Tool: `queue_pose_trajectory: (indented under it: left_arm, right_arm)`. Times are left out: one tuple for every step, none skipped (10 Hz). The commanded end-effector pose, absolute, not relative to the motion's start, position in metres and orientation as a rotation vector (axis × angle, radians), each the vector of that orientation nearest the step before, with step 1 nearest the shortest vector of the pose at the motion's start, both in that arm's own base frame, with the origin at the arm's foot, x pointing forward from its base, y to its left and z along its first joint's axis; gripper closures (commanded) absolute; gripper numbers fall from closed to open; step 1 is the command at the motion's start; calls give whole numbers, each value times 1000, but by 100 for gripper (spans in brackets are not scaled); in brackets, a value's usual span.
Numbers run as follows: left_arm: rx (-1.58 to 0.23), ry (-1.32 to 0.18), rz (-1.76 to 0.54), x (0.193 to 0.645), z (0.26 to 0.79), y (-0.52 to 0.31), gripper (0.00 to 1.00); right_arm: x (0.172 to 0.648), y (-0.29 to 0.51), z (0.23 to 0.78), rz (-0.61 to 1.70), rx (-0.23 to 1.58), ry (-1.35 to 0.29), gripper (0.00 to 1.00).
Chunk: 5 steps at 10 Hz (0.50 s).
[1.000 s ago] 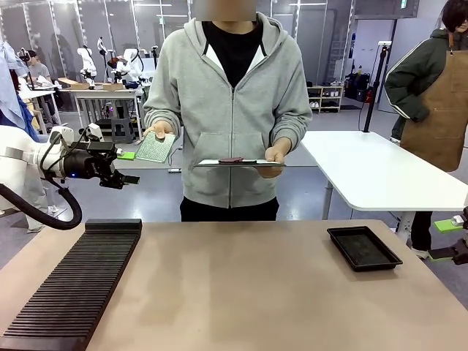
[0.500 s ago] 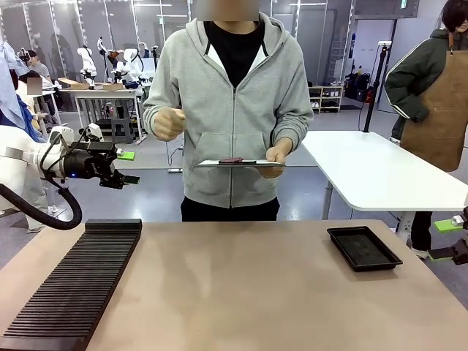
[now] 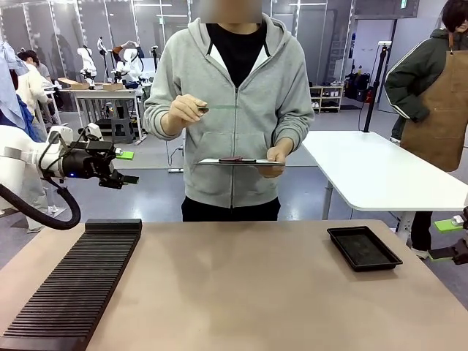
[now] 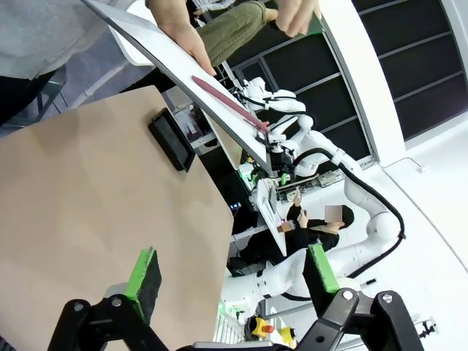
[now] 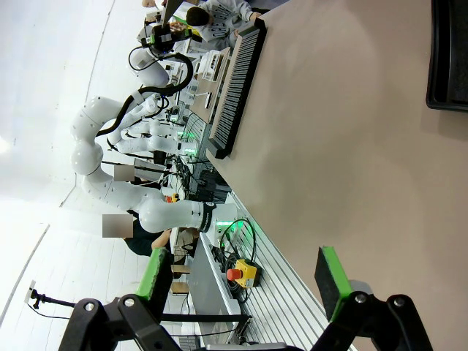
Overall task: Inspect the PCB.
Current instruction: Pick up the Blank PCB that the human is holding.
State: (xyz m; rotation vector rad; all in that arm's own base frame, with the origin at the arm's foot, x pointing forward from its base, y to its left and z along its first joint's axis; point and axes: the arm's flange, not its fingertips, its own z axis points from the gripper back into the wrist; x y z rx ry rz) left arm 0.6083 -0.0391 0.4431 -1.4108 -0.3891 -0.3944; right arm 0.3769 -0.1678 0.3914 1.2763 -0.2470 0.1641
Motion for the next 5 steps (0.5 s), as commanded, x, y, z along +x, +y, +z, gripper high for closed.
queue_pose_trajectory:
  left_arm:
    - [-1446,-279,-398,564,461,-16,0]
    - [-1431,-238,-388,537,461,14,0]
    - [-1437,-244,-368,516,461,40,0]
    - [-1455,-272,-367,493,463,57,0]
    - [-1406,-311,-397,472,460,73,0]
  right_arm:
    - [378,-168,392,169,1274,-245,0]
    - [378,-168,392,169,1274,-245,0]
    - [378,-168,392,169,1274,-245,0]
    - [378,-168,392,169,1274,-245,0]
    - [378,-168,392,169,1274,-245,0]
